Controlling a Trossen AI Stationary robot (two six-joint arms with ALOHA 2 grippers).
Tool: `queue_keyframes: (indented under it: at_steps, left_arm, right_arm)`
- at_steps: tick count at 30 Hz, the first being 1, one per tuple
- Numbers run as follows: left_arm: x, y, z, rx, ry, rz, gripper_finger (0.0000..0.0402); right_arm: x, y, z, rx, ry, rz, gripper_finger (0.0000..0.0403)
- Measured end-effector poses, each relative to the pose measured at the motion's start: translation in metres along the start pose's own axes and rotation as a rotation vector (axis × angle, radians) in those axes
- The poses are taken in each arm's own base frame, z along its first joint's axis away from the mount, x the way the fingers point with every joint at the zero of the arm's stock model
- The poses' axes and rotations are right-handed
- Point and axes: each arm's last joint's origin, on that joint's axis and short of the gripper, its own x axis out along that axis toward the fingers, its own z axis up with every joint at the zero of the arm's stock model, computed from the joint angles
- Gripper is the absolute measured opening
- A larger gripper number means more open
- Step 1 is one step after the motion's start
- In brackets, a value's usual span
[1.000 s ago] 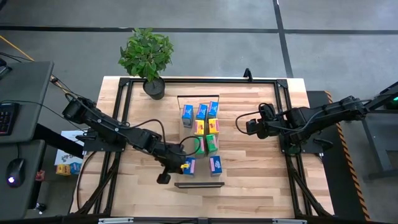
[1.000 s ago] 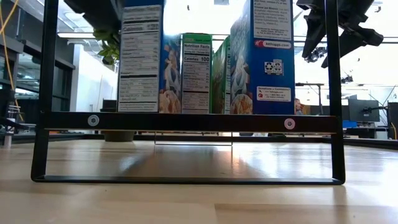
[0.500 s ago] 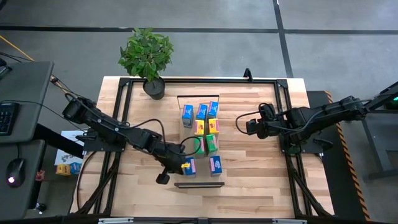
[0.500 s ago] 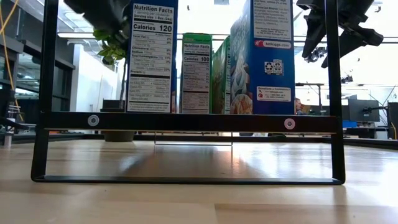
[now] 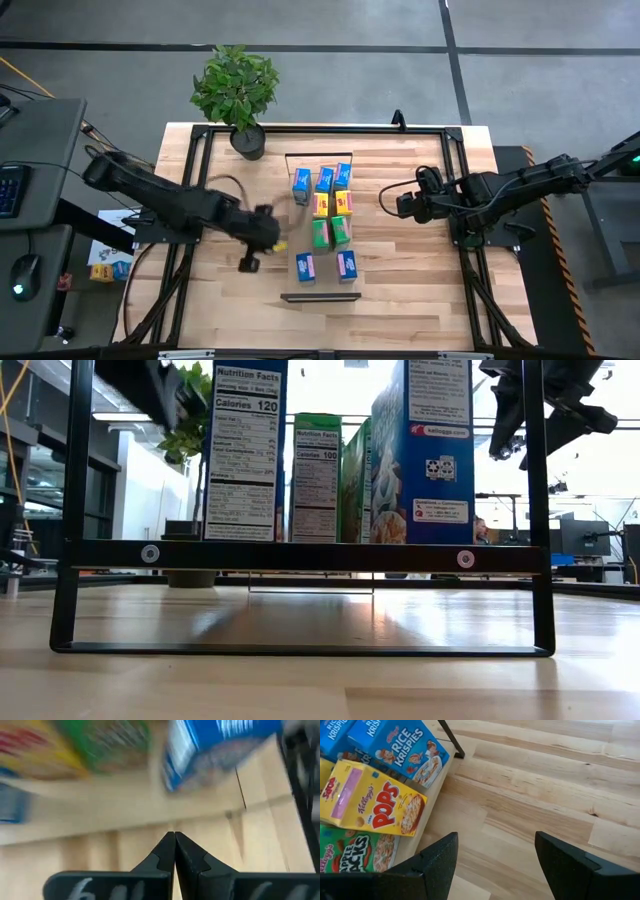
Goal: Stack cereal on shelf
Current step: Return to Home Position
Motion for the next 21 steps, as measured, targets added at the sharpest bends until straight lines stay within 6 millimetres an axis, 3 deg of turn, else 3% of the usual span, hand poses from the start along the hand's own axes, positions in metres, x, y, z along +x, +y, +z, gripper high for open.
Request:
queue_keyframes:
  at_steps: [5,10,16,21]
  left_arm:
    - [-0.045,0.017,-0.019,-0.108,-0.362,0.050,0.0000]
    - [-0.067,0.039,-0.053,-0.179,-0.772,0.044,0.0000]
    - [-0.062,0.063,-0.095,-0.237,-1.026,0.002,0.0000]
    - [-0.055,0.070,-0.123,-0.303,-1.096,-0.048,0.0000]
  right_arm:
    - [0.000,0.002,0.000,-0.030,0.013,0.028,0.0256]
    - [0.000,0.006,0.000,-0.045,0.022,0.061,0.0256]
    - [-0.002,0.016,0.003,-0.111,0.003,0.163,0.0249]
    - [-0.003,0.020,0.003,-0.183,0.004,0.205,0.0184]
